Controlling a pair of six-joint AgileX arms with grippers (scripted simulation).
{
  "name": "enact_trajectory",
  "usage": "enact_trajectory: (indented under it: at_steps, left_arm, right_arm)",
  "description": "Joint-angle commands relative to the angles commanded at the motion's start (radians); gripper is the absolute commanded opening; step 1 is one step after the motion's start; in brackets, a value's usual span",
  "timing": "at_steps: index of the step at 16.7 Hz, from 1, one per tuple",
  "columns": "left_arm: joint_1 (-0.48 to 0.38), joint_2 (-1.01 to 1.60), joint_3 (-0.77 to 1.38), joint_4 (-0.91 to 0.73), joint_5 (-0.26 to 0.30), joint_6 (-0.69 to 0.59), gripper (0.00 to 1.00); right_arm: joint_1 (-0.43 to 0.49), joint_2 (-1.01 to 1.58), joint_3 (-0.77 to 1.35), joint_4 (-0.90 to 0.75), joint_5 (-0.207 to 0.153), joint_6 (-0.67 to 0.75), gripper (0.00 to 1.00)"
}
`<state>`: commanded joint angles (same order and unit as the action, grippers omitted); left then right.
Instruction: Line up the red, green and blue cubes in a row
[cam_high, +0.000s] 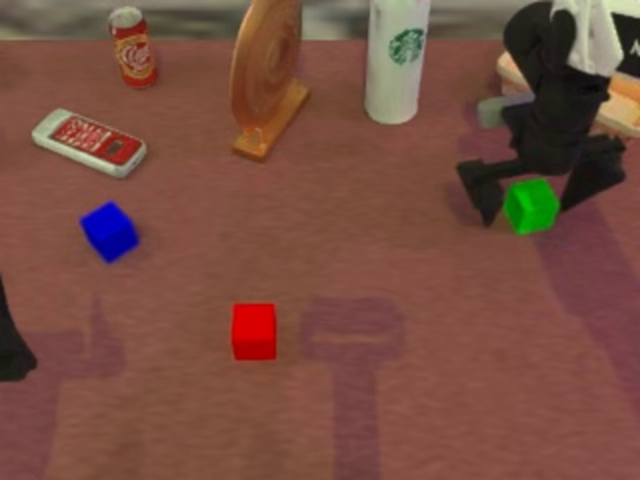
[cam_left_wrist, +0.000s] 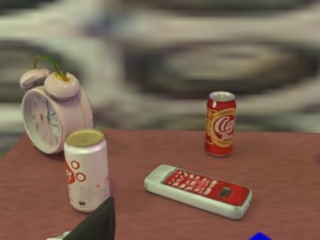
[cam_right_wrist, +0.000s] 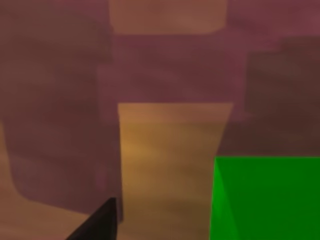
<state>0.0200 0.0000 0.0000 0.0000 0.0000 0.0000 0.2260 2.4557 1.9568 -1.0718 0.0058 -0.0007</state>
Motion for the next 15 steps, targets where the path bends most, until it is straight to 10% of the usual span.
enact_trajectory:
  at_steps: [11,15]
  left_arm:
    - [0.0,0.0,0.0,0.0,0.0,0.0,1.0]
    - [0.0,0.0,0.0,0.0,0.0,0.0,1.0]
  right_arm:
    - [0.0,0.0,0.0,0.0,0.0,0.0,0.02]
    - [0.0,0.0,0.0,0.0,0.0,0.0,0.0]
